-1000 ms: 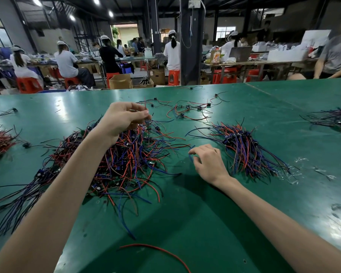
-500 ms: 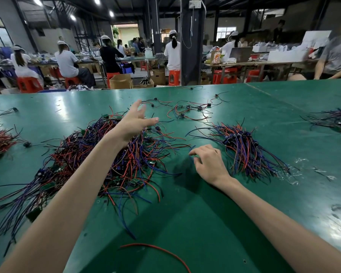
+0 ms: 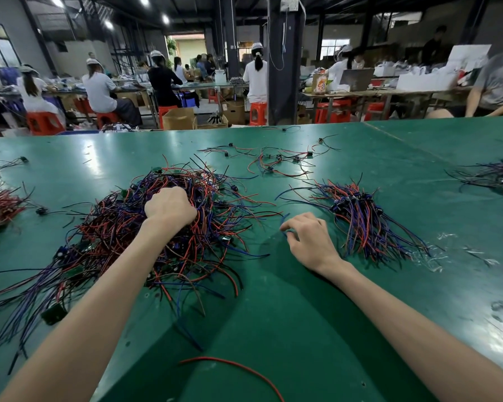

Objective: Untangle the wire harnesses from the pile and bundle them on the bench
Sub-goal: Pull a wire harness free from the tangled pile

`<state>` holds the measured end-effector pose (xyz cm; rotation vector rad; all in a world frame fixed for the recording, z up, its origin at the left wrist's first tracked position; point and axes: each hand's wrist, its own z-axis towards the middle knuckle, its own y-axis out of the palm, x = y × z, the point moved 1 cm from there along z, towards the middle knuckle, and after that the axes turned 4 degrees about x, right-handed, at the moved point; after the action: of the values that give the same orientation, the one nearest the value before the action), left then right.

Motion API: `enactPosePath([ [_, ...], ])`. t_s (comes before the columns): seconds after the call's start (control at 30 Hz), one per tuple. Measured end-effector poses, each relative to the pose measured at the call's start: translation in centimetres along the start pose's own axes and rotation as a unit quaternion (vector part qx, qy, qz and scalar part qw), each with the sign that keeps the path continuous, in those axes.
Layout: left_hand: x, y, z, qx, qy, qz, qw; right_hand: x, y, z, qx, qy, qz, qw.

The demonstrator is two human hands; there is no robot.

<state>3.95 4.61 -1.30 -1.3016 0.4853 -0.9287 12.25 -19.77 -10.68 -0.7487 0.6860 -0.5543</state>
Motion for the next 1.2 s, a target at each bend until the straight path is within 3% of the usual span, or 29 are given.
enactPosePath([
  [0.1, 0.5, -1.2, -0.1, 0.059, 0.006, -0.027, 0.998, 0.0, -0.1, 0.0, -0.002, 0.001, 0.003, 1.000],
  [0.23, 2.2, -2.7, -0.9, 0.130, 0.074, -0.135, 0.979, 0.0, -0.1, 0.1, 0.010, 0.000, 0.016, 1.000],
  [0.33, 4.5, -2.3, -2.3, 0.036, 0.128, -0.295, 0.946, -0.2, -0.5, 0.1, 0.034, 0.010, 0.064, 0.997],
  [0.4, 6.1, -1.2, -3.9, -0.083, 0.130, -0.435, 0.887, -0.5, -1.1, 0.1, 0.056, 0.035, 0.131, 0.989],
  [0.47, 7.5, 0.9, -5.3, -0.146, 0.110, -0.513, 0.839, -0.8, -1.6, 0.0, 0.056, 0.074, 0.213, 0.973],
  [0.6, 8.8, 5.1, -7.8, -0.167, 0.095, -0.504, 0.842, -1.8, -2.3, 0.1, -0.009, 0.192, 0.433, 0.881],
  [0.7, 8.7, 6.5, -8.5, -0.157, 0.099, -0.502, 0.845, -2.1, -2.3, 0.0, -0.036, 0.227, 0.488, 0.842],
  [0.8, 8.4, 6.9, -8.6, -0.160, 0.086, -0.542, 0.821, -2.1, -2.2, -0.1, -0.045, 0.257, 0.538, 0.802],
  [0.93, 8.0, 6.8, -8.8, -0.188, 0.072, -0.582, 0.788, -2.0, -2.5, -0.3, -0.045, 0.263, 0.546, 0.794],
  [1.2, 8.1, 6.1, -9.4, -0.232, 0.067, -0.606, 0.758, -1.6, -3.0, -0.1, -0.014, 0.270, 0.567, 0.778],
])
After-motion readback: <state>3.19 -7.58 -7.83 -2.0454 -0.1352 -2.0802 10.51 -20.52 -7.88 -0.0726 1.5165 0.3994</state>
